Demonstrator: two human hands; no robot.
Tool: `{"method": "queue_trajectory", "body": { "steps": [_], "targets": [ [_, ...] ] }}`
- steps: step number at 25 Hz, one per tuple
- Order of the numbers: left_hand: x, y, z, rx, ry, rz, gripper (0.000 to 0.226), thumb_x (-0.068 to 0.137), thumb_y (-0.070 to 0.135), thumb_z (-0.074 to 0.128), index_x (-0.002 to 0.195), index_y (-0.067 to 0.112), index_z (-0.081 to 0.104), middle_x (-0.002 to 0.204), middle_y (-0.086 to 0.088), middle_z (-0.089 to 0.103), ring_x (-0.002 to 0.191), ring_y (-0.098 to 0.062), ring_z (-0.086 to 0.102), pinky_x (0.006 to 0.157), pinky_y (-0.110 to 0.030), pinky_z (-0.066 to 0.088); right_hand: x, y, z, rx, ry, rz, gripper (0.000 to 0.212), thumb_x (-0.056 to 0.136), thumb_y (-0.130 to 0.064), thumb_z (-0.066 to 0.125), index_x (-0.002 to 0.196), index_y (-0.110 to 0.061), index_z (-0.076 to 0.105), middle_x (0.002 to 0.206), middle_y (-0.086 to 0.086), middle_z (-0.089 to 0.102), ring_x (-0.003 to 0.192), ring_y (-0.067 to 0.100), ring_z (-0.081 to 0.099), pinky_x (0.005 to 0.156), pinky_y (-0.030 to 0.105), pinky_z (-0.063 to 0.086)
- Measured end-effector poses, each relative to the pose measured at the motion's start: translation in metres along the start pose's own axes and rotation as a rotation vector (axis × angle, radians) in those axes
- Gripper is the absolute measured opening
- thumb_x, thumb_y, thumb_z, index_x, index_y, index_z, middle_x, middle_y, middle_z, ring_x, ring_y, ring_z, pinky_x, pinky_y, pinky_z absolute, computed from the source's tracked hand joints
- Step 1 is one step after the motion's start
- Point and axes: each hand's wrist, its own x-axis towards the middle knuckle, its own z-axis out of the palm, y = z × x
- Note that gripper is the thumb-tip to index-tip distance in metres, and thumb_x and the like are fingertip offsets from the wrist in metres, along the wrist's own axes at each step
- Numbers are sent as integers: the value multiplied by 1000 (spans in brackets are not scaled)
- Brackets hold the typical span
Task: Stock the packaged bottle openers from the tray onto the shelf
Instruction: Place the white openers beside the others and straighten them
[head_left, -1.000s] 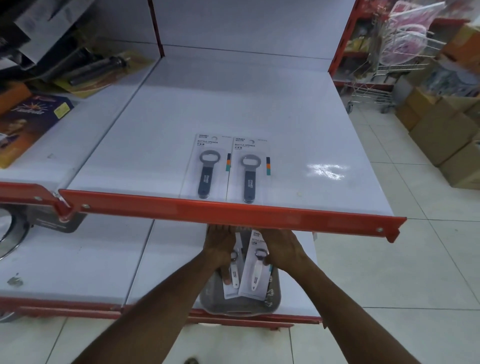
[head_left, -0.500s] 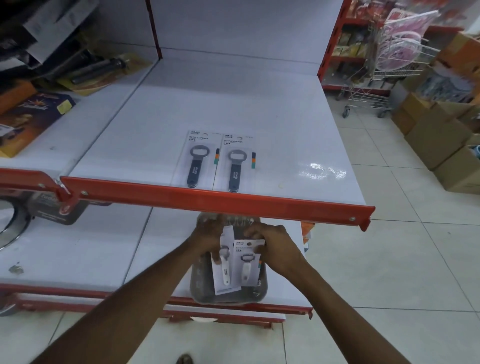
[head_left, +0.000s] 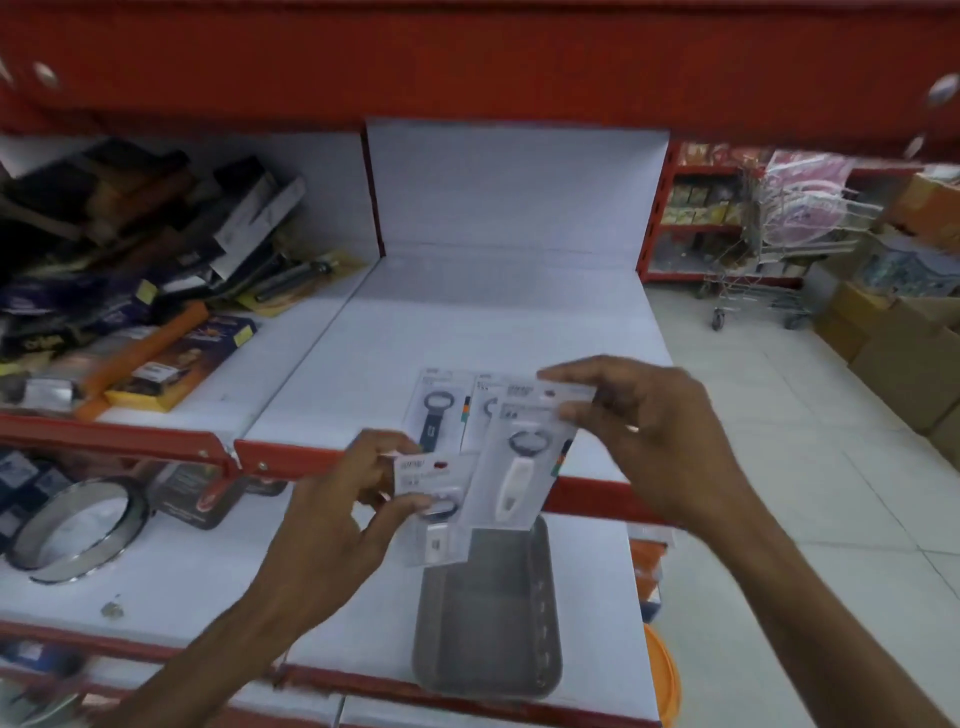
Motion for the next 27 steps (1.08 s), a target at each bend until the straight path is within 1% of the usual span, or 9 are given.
{"method": "queue_trajectory", "body": {
  "steps": [2,4,8,12,16,18,21,24,27],
  "targets": [
    [29,22,-8,-111,91,50,29,83,19,74,105,18,56,89,42,67,72,-3,72,62,-17,58,26,-10,-25,70,83,-26,33,87,-4,65,102,-33,69,94,-22,68,81,-11,65,65,3,48],
    [67,35,-6,-174,127,92,35,83,14,75,106,25,52,84,29,75,67,-9,71,61,-21,58,54,-4,-51,121,137,-25,37,89,-2,62,101,-37,67,98,-11,72,85,-4,69,70,10,54],
    [152,32,39,-359,29,-1,40,83,9,77,101,33,51,69,4,78,64,-18,67,58,-33,57,110,46,-87,-113,173,24,40,91,-1,58,96,-38,71,103,7,75,83,39,68,74,45,60],
    [201,15,96,-329,-73,-180,40,78,10,81,109,16,56,103,-16,74,79,-22,68,69,-40,62,136,100,-77,-371,-25,189,31,91,7,52,112,-8,69,121,18,67,39,-1,51,40,13,42],
    [207,1,121,17,-130,-107,42,74,22,85,108,11,64,105,-12,70,83,-19,65,61,-7,48,133,151,-54,-428,-77,348,27,91,-11,59,117,-10,66,129,13,64,86,18,65,60,8,51],
    [202,-4,119,253,-219,10,45,75,40,83,109,17,64,114,-8,65,101,-20,60,76,-18,48,127,162,-48,-486,-134,359,36,91,-25,63,124,-11,61,136,12,58,111,29,62,89,30,54],
    [204,7,101,421,-413,149,61,72,56,79,121,25,63,127,-1,62,119,-19,51,97,-34,46,114,160,-56,-594,-348,290,55,87,-44,64,136,-23,50,153,2,38,140,22,36,115,39,31],
    [212,14,95,537,-692,140,91,65,66,79,143,32,47,158,2,37,145,-18,32,118,-40,31,103,149,-72,-644,-598,284,80,69,-61,73,139,-36,42,154,-11,35,142,15,30,119,44,24],
    [212,2,104,581,-794,75,100,63,70,77,148,37,37,166,4,20,151,-16,20,123,-40,22,94,147,-74,-720,-629,262,91,58,-81,63,137,-39,43,147,-13,46,134,17,43,112,43,35]
  ]
}}
